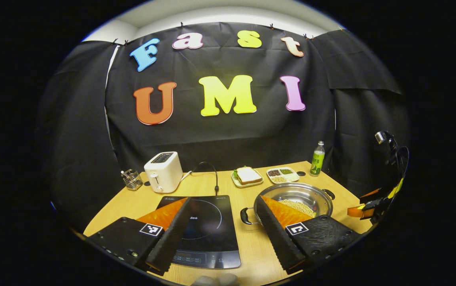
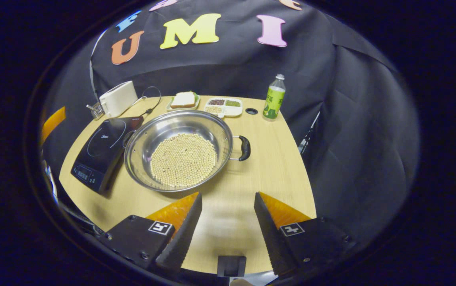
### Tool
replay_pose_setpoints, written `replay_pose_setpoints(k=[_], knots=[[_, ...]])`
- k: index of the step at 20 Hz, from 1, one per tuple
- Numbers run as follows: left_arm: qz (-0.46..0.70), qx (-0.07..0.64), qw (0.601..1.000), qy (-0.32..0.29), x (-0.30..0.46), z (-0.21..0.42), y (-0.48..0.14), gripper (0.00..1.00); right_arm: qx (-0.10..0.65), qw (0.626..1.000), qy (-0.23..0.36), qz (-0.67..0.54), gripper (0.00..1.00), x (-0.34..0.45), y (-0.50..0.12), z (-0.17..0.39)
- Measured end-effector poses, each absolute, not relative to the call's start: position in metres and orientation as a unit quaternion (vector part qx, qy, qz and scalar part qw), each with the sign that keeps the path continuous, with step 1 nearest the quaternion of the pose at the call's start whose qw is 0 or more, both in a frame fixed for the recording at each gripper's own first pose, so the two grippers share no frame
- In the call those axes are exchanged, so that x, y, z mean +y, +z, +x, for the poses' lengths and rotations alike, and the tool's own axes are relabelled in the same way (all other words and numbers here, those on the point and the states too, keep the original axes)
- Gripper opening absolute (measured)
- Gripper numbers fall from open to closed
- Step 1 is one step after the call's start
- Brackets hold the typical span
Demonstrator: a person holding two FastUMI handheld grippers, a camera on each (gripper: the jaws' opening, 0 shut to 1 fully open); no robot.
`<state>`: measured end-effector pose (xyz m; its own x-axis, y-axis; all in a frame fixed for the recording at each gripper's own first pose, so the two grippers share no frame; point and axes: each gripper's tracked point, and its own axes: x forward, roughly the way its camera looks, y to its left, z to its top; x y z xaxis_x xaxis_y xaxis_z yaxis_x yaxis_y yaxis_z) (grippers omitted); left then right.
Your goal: First push the handle of the pot to place it horizontally, then grasp the pot with both hands and set it on the induction cooktop.
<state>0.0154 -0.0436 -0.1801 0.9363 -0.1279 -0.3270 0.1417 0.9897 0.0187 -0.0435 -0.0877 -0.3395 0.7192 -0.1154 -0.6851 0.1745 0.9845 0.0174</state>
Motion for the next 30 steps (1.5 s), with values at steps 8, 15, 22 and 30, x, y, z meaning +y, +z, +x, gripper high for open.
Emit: replay_pose_setpoints(k=[8, 15, 22, 30], knots=[[-0.009, 0.247, 0.966, -0.072, -0.075, 0.034, -0.244, 0.97, 0.38, 0.921, -0.076, 0.04, 0.87, -0.097, -0.347, -0.012], [-0.008, 0.311, 0.949, -0.057, -0.101, 0.075, -0.303, 0.97, 0.395, 0.917, -0.054, 0.035, 0.87, -0.114, -0.359, 0.053], [0.004, 0.356, 0.934, -0.043, -0.116, 0.102, -0.35, 0.96, 0.421, 0.906, -0.031, 0.033, 0.87, -0.128, -0.384, 0.104], [0.003, 0.39, 0.92, -0.033, -0.12, 0.122, -0.381, 0.96, 0.457, 0.889, -0.005, 0.035, 0.75, -0.131, -0.404, 0.124]])
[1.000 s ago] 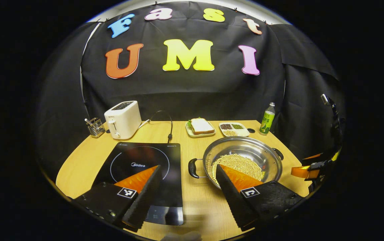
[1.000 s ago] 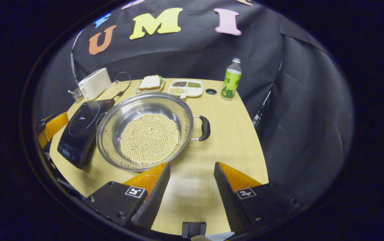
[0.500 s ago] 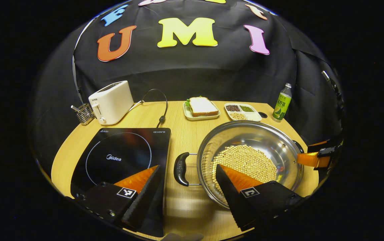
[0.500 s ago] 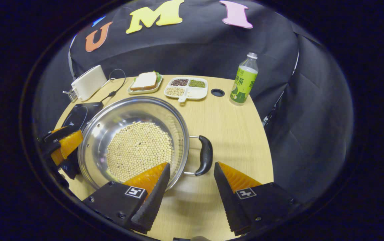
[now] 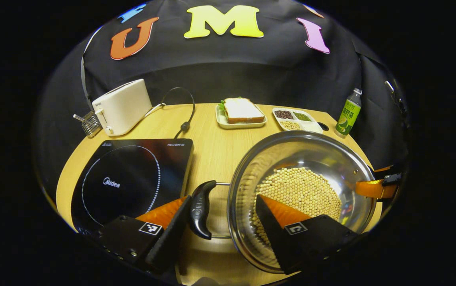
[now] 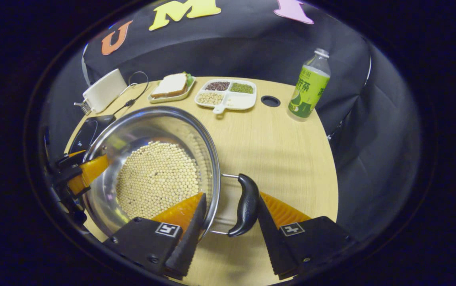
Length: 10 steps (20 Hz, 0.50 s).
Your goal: First push the handle of the pot to place it horizontally, then grasp the pot with both hands and set it on the induction cooktop.
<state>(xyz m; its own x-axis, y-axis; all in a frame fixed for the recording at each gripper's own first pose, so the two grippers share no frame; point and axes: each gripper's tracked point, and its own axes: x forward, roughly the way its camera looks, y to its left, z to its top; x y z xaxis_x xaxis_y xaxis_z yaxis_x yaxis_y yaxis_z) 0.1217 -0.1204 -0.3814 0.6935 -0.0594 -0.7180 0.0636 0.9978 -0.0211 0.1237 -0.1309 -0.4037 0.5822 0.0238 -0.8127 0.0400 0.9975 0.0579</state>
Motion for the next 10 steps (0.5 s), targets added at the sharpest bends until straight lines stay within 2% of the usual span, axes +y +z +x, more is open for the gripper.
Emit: replay_pose_setpoints(k=[1, 2, 3, 7, 10], knots=[[0.014, 0.394, 0.919, -0.024, -0.1156, 0.1212, -0.381, 0.77, 0.461, 0.886, -0.004, 0.038, 0.72, -0.1307, -0.4054, 0.1236], [0.017, 0.397, 0.918, -0.02, -0.1128, 0.1212, -0.3819, 0.86, 0.465, 0.884, -0.005, 0.044, 0.71, -0.1305, -0.4048, 0.1229], [0.019, 0.398, 0.917, -0.023, -0.1143, 0.1227, -0.3849, 0.73, 0.467, 0.883, -0.009, 0.05, 0.69, -0.1308, -0.4042, 0.1237], [0.029, 0.406, 0.913, -0.031, -0.1126, 0.1219, -0.385, 0.7, 0.475, 0.879, -0.012, 0.047, 0.63, -0.13, -0.405, 0.1228], [-0.004, 0.431, 0.902, -0.033, -0.1143, 0.1167, -0.3818, 0.66, 0.488, 0.871, -0.021, 0.045, 0.6, -0.1307, -0.4024, 0.1161]])
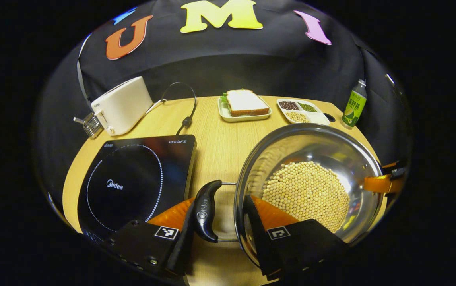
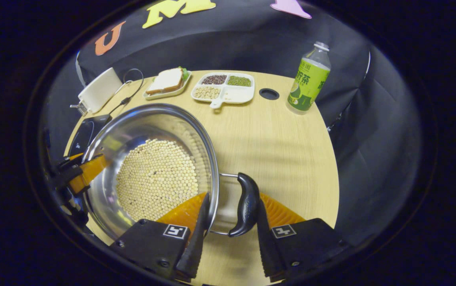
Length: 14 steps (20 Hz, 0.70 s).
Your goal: First push the handle of the pot to place it horizontally, then grasp the pot with both hands and set it on the induction cooktop.
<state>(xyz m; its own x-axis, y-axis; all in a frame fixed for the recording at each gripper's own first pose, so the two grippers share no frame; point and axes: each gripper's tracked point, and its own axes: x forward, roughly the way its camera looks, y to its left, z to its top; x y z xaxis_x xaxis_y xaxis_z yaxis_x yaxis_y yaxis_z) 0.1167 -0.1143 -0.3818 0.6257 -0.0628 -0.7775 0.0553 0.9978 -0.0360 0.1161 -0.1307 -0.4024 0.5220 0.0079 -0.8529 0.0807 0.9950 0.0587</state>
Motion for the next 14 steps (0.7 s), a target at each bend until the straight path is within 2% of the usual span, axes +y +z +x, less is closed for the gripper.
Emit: replay_pose_setpoints(k=[2, 14], knots=[[-0.01, 0.432, 0.901, -0.039, -0.113, 0.116, -0.375, 0.62, 0.484, 0.873, -0.021, 0.055, 0.6, -0.125, -0.393, 0.108], [-0.002, 0.394, 0.917, -0.057, -0.072, 0.083, -0.326, 0.61, 0.452, 0.889, -0.033, 0.062, 0.6, -0.08, -0.344, 0.062]])
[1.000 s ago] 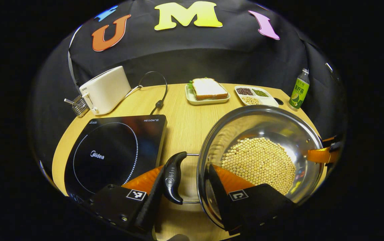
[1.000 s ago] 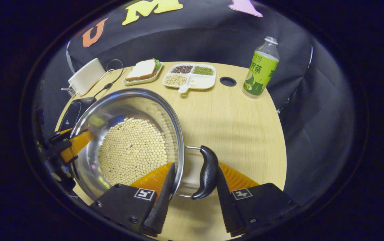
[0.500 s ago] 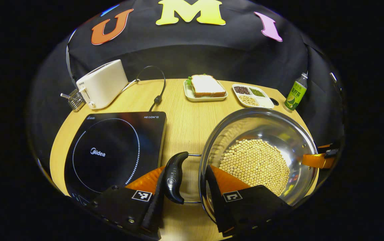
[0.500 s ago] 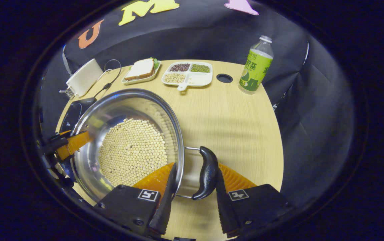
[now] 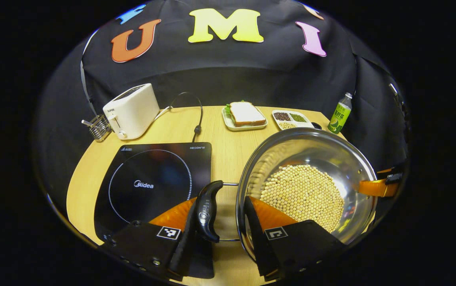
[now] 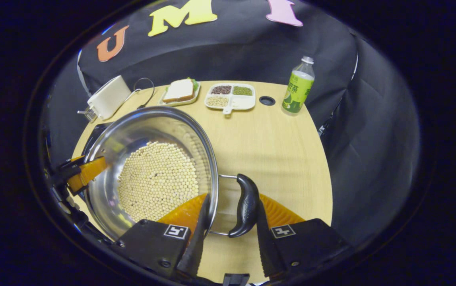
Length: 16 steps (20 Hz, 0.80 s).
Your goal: First push the handle of the pot to place it horizontally, then grasp the pot with both hands and set it on the induction cooktop.
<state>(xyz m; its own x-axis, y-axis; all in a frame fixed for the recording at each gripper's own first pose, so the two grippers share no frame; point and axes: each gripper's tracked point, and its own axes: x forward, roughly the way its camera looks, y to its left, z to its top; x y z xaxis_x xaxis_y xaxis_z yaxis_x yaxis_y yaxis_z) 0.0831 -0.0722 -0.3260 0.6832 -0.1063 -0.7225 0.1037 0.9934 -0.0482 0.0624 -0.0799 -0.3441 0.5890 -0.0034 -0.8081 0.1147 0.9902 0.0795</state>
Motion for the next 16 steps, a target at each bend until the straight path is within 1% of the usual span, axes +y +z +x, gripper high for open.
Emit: replay_pose_setpoints(k=[6, 7, 8, 16], knots=[[-0.007, 0.386, 0.922, -0.043, -0.023, 0.063, -0.315, 0.62, 0.441, 0.896, -0.021, 0.056, 0.59, -0.029, -0.331, 0.052], [-0.006, 0.384, 0.922, -0.039, -0.013, 0.059, -0.314, 0.61, 0.44, 0.896, -0.017, 0.055, 0.61, -0.018, -0.331, 0.051], [-0.004, 0.384, 0.923, -0.035, -0.003, 0.056, -0.314, 0.61, 0.441, 0.896, -0.013, 0.055, 0.59, -0.008, -0.33, 0.052], [0.006, 0.383, 0.924, -0.013, 0.072, 0.05, -0.312, 0.62, 0.449, 0.892, 0.009, 0.06, 0.6, 0.073, -0.331, 0.059]])
